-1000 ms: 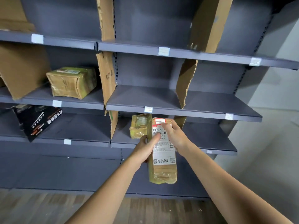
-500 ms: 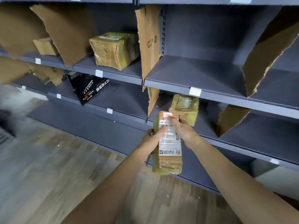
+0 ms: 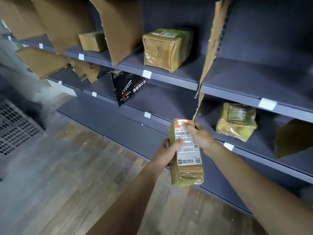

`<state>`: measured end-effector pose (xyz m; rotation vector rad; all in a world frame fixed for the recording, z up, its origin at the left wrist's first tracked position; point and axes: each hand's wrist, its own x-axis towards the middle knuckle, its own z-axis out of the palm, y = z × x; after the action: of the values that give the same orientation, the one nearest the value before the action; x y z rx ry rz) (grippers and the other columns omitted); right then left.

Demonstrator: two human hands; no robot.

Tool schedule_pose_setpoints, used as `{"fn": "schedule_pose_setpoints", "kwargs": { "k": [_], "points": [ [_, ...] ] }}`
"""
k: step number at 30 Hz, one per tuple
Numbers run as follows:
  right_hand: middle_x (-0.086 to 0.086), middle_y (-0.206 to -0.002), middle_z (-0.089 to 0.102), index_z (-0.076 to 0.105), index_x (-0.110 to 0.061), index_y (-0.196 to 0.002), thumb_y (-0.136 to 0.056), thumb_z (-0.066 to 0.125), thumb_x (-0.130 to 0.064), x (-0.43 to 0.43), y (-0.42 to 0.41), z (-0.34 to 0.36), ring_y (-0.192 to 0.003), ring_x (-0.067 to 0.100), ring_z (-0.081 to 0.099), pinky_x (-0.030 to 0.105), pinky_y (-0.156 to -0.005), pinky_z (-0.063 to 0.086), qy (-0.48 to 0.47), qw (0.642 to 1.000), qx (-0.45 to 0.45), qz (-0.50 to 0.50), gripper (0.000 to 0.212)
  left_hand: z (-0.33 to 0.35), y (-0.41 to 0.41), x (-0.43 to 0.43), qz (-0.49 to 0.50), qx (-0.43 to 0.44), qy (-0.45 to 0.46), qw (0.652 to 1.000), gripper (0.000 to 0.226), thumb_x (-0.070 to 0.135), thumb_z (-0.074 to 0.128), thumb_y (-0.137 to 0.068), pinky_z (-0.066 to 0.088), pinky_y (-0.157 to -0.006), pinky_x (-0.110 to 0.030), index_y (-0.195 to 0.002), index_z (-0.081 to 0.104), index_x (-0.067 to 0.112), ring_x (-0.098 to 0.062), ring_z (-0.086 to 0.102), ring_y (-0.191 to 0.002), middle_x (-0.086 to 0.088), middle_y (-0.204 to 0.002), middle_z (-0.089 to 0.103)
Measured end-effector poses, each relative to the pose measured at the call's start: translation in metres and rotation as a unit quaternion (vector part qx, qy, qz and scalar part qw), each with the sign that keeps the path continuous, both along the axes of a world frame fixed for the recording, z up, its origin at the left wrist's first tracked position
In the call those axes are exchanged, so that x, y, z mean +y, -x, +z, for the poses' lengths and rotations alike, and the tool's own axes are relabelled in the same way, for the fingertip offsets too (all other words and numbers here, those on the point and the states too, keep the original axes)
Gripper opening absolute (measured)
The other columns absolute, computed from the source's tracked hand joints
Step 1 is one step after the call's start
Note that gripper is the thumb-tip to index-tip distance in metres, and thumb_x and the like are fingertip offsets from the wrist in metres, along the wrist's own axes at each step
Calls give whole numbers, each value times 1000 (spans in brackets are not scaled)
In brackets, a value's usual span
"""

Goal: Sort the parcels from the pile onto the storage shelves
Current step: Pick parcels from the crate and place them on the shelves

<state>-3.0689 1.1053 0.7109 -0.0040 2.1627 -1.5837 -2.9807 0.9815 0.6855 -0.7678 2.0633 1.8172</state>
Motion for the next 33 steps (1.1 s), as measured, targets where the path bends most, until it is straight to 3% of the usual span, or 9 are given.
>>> {"fn": "schedule_pose_setpoints", "kwargs": {
  "k": [4,9,12,18,23,28,31,33],
  "points": [
    [6,-103,74,63,-25,-102,-90,60,-49,-54,-12,-3,-93,24,71,44,-93,54,-9,999,-2,-33,27,-2,-7,-61,-34,14,-11,999,50,66,58,-83,58,-85,-36,-123,52,37,-13,71,-89,6,-99,74],
    [1,-104,72,61,-31,-101,-73,55,-69,-113,-20,-5,-98,26,69,48,-97,51,-44,997,5,-60,47,-1,-10,-127,-58,15,-17,998,44,65,59,-81,59,-81,-35,-117,54,39,-14,72,-85,6,-91,76],
    [0,-106,72,60,-31,-110,-84,54,-63,-139,-25,-6,-99,24,69,47,-99,51,-46,997,1,-63,41,-1,-12,-154,-62,16,-24,998,43,62,59,-84,57,-75,-30,-119,52,37,-13,71,-83,4,-92,75],
    [1,-118,67,56,-30,-123,-64,49,-77,-177,-33,3,-110,27,63,50,-104,46,-64,996,-4,-66,76,4,-17,-191,-66,20,-35,997,43,62,59,-85,55,-71,-28,-118,51,37,-13,71,-82,4,-93,75],
    [3,-106,72,60,-27,-109,-91,52,-54,-222,-31,19,-100,26,68,50,-100,50,-46,998,15,-35,33,9,-25,-229,-41,43,-42,997,52,71,57,-80,57,-82,-34,-120,54,38,-13,72,-88,8,-96,75],
    [0,-103,74,59,-24,-117,-96,52,-52,-280,-34,26,-95,20,71,45,-97,52,-24,999,38,2,36,19,-37,-287,-18,74,-42,996,51,74,54,-81,55,-88,-36,-121,55,43,-9,72,-88,14,-93,76],
    [-2,-102,74,59,-24,-117,-94,55,-53,-316,-37,19,-93,19,72,43,-95,54,-4,999,31,12,38,17,-46,-320,11,90,-66,994,43,64,57,-86,55,-76,-28,-120,57,37,-5,73,-83,13,-95,76],
    [-2,-100,73,57,-21,-118,-95,54,-51,-343,-35,16,-90,17,71,35,-85,56,4,1000,18,19,38,13,-48,-342,31,96,-67,993,43,63,58,-87,54,-73,-26,-119,59,34,-7,73,-85,11,-96,76]
  ]
}}
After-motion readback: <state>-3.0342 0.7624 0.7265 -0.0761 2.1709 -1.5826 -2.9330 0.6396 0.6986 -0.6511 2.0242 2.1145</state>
